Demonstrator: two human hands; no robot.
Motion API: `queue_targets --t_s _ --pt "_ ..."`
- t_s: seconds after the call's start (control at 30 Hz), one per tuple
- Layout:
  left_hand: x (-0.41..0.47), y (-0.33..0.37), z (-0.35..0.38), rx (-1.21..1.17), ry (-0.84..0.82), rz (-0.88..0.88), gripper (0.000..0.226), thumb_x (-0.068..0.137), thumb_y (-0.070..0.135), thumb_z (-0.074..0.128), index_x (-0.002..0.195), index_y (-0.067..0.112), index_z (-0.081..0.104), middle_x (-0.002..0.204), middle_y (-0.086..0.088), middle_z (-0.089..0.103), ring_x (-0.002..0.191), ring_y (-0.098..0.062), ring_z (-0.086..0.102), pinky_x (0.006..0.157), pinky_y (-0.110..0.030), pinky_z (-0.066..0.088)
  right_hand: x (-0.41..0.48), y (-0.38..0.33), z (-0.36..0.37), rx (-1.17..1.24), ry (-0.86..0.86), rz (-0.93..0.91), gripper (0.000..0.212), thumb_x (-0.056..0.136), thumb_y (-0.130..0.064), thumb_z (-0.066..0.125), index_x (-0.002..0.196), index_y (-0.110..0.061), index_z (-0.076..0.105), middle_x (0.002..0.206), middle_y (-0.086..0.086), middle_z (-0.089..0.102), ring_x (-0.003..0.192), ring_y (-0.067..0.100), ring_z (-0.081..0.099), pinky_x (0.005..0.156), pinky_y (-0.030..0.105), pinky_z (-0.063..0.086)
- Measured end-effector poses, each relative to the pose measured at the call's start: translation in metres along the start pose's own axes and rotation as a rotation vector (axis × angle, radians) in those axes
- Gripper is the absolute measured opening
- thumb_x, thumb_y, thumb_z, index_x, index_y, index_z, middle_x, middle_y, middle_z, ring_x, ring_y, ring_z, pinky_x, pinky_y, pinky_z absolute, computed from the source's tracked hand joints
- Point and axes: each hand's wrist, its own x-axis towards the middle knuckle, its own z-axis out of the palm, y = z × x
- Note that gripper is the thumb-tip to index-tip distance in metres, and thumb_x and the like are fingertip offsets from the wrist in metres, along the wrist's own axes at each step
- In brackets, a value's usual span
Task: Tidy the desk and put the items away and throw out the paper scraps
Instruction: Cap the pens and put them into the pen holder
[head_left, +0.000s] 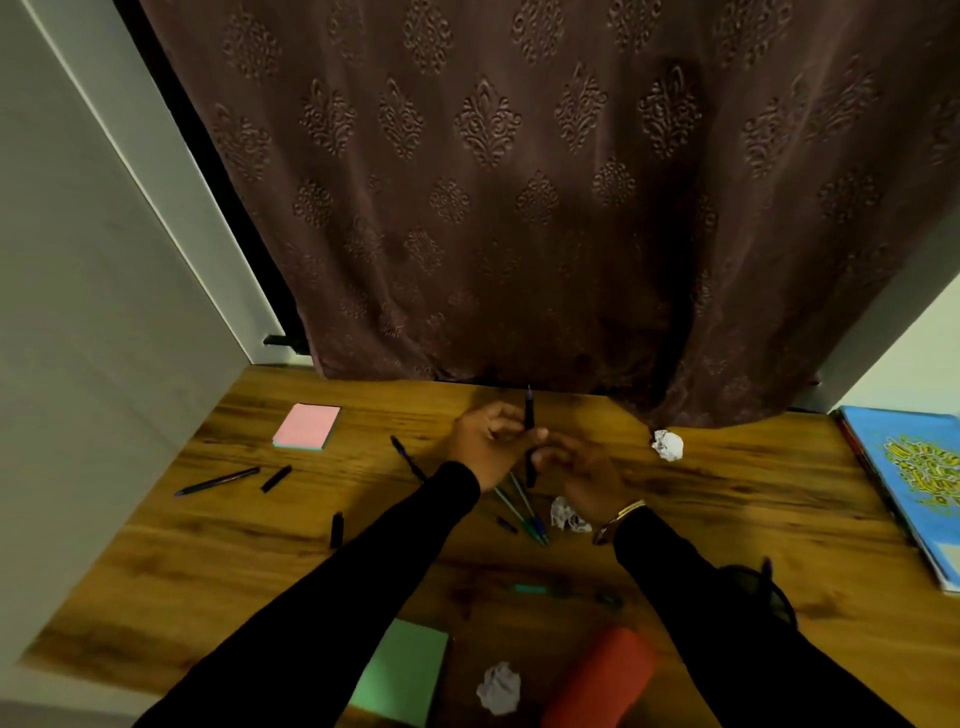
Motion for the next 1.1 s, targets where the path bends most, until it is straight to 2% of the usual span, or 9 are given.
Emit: queue_targets --t_s 0.2,0.27,0.33,0.47,0.57,0.7,0.8,0.9,1.1 --pt "0.005 -0.029 -0.036 0.037 -0.087 -0.027 0.019 0.077 0.034 0.082 0.092 0.023 0.077 0.076 0.002 0.072 0.082 -0.02 0.07 0.086 -0.046 0.059 -0.003 0.005 -0.001 0.001 0.111 0.018 0.036 0.076 0.007 0.075 0.102 -0.014 0.062 0.082 0.001 0.071 0.084 0.026 0.069 0.084 0.047 0.055" --pt "0.017 -0.063 -0.074 0.368 0.008 -0.195 0.02 0.081 0.027 0.075 0.099 0.021 0.075 0.095 -0.003 0.075 0.094 -0.025 0.07 0.09 -0.039 0.056 -0.006 0.004 -0.007 0.048 0.118 0.016 0.036 0.068 -0.014 0.082 0.098 -0.018 0.062 0.078 -0.005 0.07 0.078 0.011 0.07 0.08 0.03 0.056" --pt "0.016 -0.099 -0.103 0.628 -0.034 -0.441 0.04 0.078 0.032 0.075 0.115 0.019 0.068 0.117 -0.008 0.07 0.109 -0.028 0.065 0.094 -0.036 0.053 -0.011 0.006 -0.008 -0.059 0.111 -0.011 0.027 0.075 -0.015 0.08 0.095 -0.025 0.064 0.083 -0.007 0.07 0.071 -0.001 0.068 0.07 0.014 0.055" --pt "0.0 -0.127 -0.092 0.8 -0.25 -0.525 0.074 0.08 0.037 0.076 0.142 0.012 0.043 0.14 -0.014 0.051 0.124 -0.033 0.053 0.099 -0.04 0.049 -0.015 0.024 0.001 -0.076 0.136 0.015 0.03 0.08 0.004 0.072 0.098 -0.02 0.068 0.088 0.005 0.076 0.085 0.022 0.073 0.081 0.05 0.058" --pt "-0.002 -0.14 -0.082 0.923 -0.33 -0.544 0.113 0.065 0.057 0.074 0.154 0.014 0.02 0.158 -0.011 0.027 0.143 -0.035 0.031 0.113 -0.044 0.034 -0.016 0.03 0.01 -0.083 0.124 0.039 0.036 0.079 0.005 0.073 0.091 -0.028 0.069 0.087 0.003 0.077 0.087 0.025 0.073 0.082 0.048 0.058" --pt "-0.001 -0.148 -0.074 0.866 -0.586 -0.553 0.061 0.089 0.035 0.069 0.144 0.025 0.043 0.15 -0.002 0.045 0.136 -0.029 0.045 0.114 -0.043 0.034 -0.02 0.034 0.017 -0.147 0.095 0.034 0.037 0.077 -0.001 0.077 0.089 -0.035 0.07 0.087 -0.001 0.077 0.084 0.019 0.074 0.08 0.045 0.059" --pt "0.005 -0.155 -0.078 0.975 -0.541 -0.472 0.064 0.095 0.038 0.059 0.151 0.016 0.036 0.157 -0.013 0.029 0.141 -0.036 0.033 0.118 -0.043 0.027 -0.02 0.032 0.02 -0.187 0.076 0.006 0.031 0.077 -0.006 0.078 0.098 -0.027 0.071 0.09 0.001 0.077 0.086 0.016 0.074 0.081 0.044 0.059" --pt "0.004 -0.148 -0.085 0.993 -0.49 -0.43 0.05 0.094 0.037 0.059 0.139 0.017 0.052 0.146 -0.014 0.047 0.131 -0.034 0.047 0.109 -0.042 0.038 -0.022 0.023 0.024 -0.202 0.053 0.021 0.029 0.079 -0.005 0.077 0.097 -0.027 0.07 0.089 -0.006 0.075 0.082 0.003 0.072 0.075 0.032 0.059" --pt "-0.005 -0.079 -0.085 0.304 -0.304 -0.158 0.015 0.099 0.021 0.055 0.112 0.02 0.062 0.087 0.0 0.068 0.069 -0.003 0.066 0.067 -0.018 0.049 -0.018 0.033 0.03 -0.323 0.039 0.001 0.026 0.066 -0.045 0.071 0.091 -0.052 0.068 0.088 -0.016 0.075 0.083 0.0 0.071 0.072 0.03 0.059"
